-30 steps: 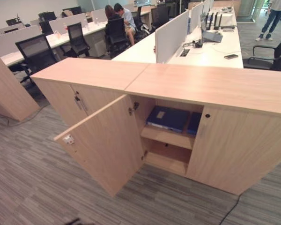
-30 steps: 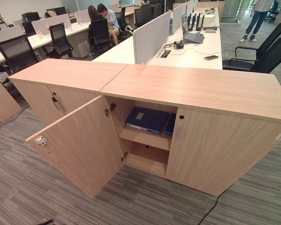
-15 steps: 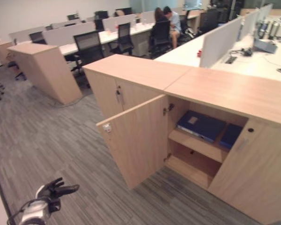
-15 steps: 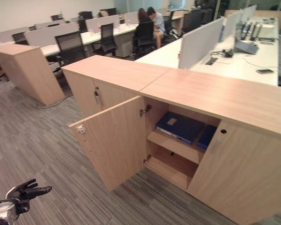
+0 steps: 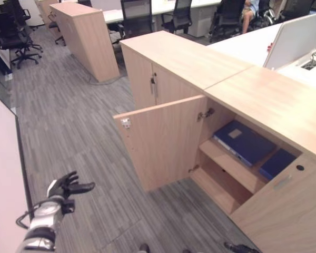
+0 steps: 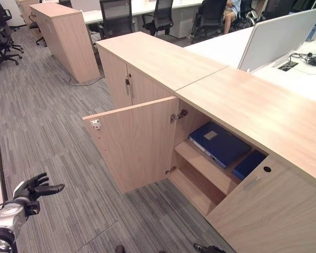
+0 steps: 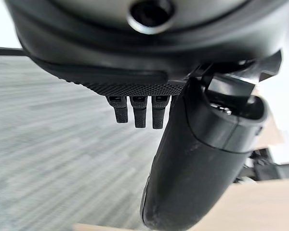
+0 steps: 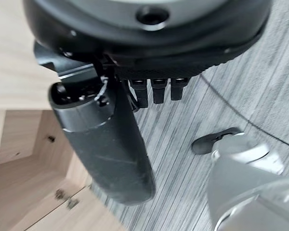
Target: Put the empty folder in the office cabinet
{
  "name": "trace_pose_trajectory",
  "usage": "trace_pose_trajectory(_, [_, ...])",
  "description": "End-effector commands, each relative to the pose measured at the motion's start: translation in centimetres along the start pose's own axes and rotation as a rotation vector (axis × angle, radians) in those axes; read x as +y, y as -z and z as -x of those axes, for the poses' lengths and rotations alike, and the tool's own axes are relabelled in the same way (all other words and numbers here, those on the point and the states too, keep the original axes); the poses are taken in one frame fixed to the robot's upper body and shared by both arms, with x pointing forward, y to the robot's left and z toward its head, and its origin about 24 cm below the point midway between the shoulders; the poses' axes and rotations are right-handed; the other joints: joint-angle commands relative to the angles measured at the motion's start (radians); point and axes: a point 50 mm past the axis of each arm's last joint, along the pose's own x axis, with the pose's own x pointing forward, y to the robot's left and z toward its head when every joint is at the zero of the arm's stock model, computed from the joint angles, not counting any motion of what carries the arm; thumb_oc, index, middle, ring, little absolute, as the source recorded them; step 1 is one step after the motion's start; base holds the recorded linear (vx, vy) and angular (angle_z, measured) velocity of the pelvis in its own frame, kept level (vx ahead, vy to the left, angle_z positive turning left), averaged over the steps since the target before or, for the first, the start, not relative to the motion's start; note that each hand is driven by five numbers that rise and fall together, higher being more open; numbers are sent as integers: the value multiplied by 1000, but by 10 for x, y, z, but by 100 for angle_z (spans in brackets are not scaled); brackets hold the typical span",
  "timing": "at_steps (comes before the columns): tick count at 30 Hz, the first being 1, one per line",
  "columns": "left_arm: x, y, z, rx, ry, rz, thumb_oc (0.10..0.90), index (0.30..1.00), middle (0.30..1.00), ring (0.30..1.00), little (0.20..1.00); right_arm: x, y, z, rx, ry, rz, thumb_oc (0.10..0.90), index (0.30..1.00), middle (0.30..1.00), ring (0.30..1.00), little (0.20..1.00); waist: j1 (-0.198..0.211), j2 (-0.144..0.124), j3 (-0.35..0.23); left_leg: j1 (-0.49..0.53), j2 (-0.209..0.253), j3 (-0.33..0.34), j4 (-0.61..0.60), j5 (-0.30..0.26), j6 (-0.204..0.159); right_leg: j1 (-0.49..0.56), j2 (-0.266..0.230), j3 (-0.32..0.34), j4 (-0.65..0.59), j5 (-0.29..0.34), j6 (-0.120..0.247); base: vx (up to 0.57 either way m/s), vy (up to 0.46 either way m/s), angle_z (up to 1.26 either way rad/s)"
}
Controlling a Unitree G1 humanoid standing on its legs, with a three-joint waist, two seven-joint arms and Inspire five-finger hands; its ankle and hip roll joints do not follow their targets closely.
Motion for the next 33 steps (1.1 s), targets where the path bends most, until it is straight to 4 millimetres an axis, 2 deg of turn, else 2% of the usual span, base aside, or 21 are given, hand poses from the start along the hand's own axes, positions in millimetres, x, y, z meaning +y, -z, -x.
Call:
trace_pose_trajectory(1, [24,-60,0,-241,-80,48,800,900,900,900,900,-19,11,5,14,42,-18,800,900,900,900,900,-7,26,-73,2,-3,-3,-41,13,12,100,-20,10,-139,28,142,201,122,-32])
trace_pose_trajectory(4, [12,-66,-1,-267,-34,23,800,900,900,900,900,-24,20,7,44,52,-7,800,900,900,900,900,-14,40,-101,74,-19,0,-99,5,11,124,-33,20,-163,34,151,192,148,-31])
trace_pose_trajectory(8, [-1,-79,-4,-295,8,-19,800,900,900,900,900,-24,30,9,79,45,4,800,900,900,900,900,-26,41,-118,130,-44,24,-136,-14,25,134,-62,37,-178,49,177,100,138,-23])
trace_pose_trajectory(11, [-8,-89,-9,-300,16,-44,800,900,900,900,900,-23,32,9,90,37,18,800,900,900,900,900,-35,40,-125,146,-64,43,-142,-33,41,126,-82,59,-176,60,196,84,194,-20])
trace_pose_trajectory(16, [-13,-93,-14,-281,15,-21,800,900,900,900,900,-21,36,9,106,26,37,800,900,900,900,900,-45,33,-138,163,-81,72,-150,-55,59,119,-102,81,-181,73,215,49,114,-27])
trace_pose_trajectory(20, [-23,-112,-19,-296,32,-20,800,900,900,900,900,-20,38,9,112,20,47,800,900,900,900,900,-65,26,-144,171,-95,99,-150,-73,74,98,-118,102,-175,89,237,7,100,-14])
trace_pose_trajectory(24, [-57,-139,-18,-385,131,-3,800,900,900,900,900,-21,41,9,120,22,35,800,900,900,900,900,-81,17,-146,172,-104,117,-150,-82,84,80,-128,111,-171,103,250,-26,62,-17])
trace_pose_trajectory(29, [-101,-153,-10,-459,280,2,800,900,900,900,900,-20,51,11,148,21,17,800,900,900,900,900,-91,9,-153,171,-110,120,-150,-87,88,76,-139,102,-172,108,256,-16,9,-5])
trace_pose_trajectory(30, [-116,-158,-7,-479,325,-7,800,900,900,900,900,-20,54,12,156,23,14,800,900,900,900,900,-96,6,-155,169,-112,118,-150,-88,89,75,-141,97,-174,112,258,-34,-8,-2])
trace_pose_trajectory(33, [-127,-161,-5,-486,355,-9,800,900,900,900,900,-20,55,12,160,22,19,800,900,900,900,900,-101,5,-156,170,-113,117,-150,-88,90,72,-141,96,-174,114,258,-16,-3,2])
